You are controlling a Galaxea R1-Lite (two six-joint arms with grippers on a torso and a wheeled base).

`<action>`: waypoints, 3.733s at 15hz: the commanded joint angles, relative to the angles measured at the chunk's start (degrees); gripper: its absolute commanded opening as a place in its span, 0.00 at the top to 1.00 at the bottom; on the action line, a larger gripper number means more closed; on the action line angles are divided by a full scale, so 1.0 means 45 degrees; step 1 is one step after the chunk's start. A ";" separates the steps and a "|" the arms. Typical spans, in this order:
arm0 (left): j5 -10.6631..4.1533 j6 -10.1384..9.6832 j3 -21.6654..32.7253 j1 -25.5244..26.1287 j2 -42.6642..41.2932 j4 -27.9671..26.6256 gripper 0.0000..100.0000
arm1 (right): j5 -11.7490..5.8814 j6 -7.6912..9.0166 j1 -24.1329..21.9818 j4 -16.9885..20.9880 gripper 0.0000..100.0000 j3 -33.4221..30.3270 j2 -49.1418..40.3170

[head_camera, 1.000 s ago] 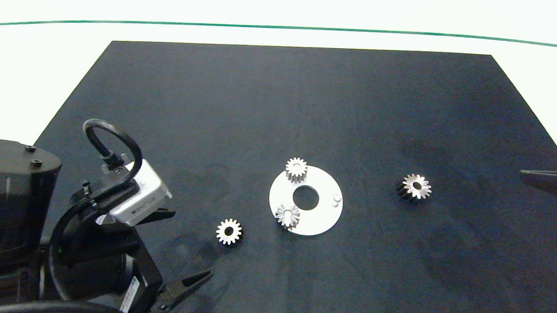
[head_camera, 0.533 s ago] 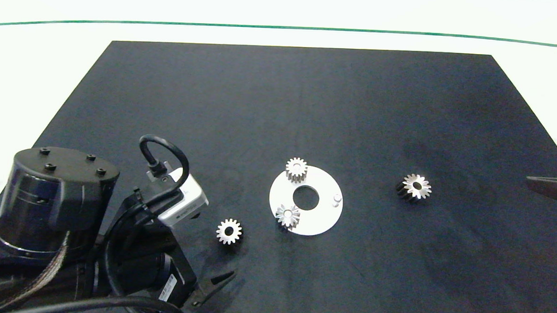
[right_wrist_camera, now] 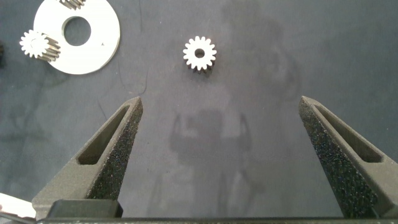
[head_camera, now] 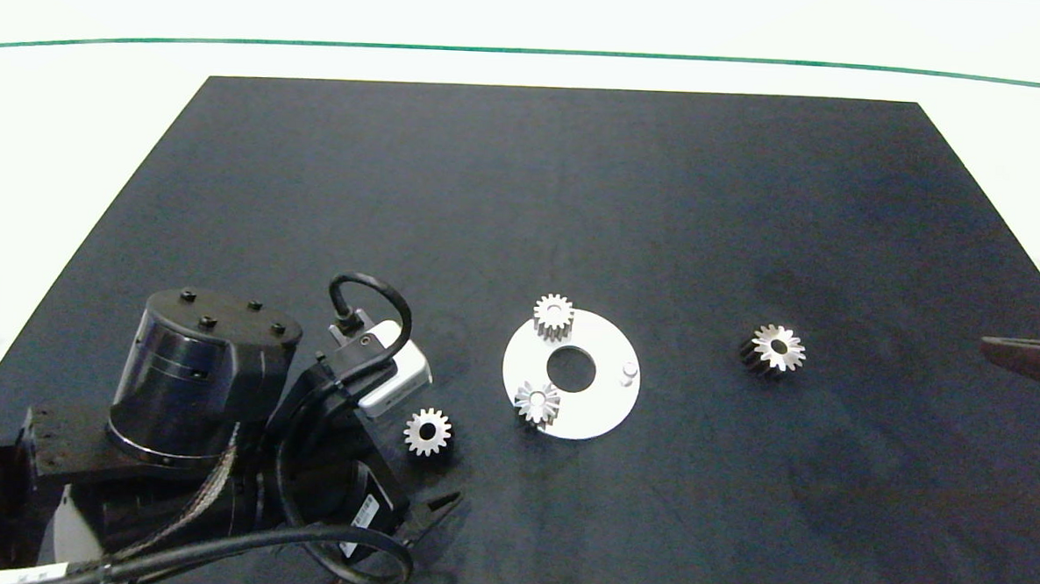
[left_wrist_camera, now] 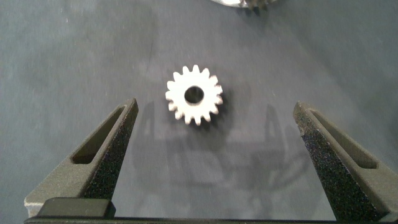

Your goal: Remove an incorrectly installed larger gear and replace it with the correct smaller gear

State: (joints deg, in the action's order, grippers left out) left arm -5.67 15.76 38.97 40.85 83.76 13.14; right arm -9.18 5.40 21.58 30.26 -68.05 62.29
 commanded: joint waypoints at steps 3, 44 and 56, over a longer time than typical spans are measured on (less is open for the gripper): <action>-0.0264 0.0052 -0.0008 -0.0015 0.1132 0.0634 0.00 | 0.0009 0.0011 0.0010 0.0034 0.00 0.0239 -0.0074; -0.0557 0.0071 0.0089 -0.0406 0.2011 0.1611 0.65 | 0.0087 -0.0009 0.0029 -0.0044 0.00 0.0747 -0.0171; -0.0635 0.0169 -0.0087 -0.0387 0.1347 0.1630 0.78 | 0.0145 0.0011 0.0068 -0.0044 0.00 0.0786 -0.0347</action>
State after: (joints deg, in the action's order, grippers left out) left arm -8.40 16.40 38.63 39.02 91.26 20.39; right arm -8.51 5.38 21.85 29.88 -64.44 60.86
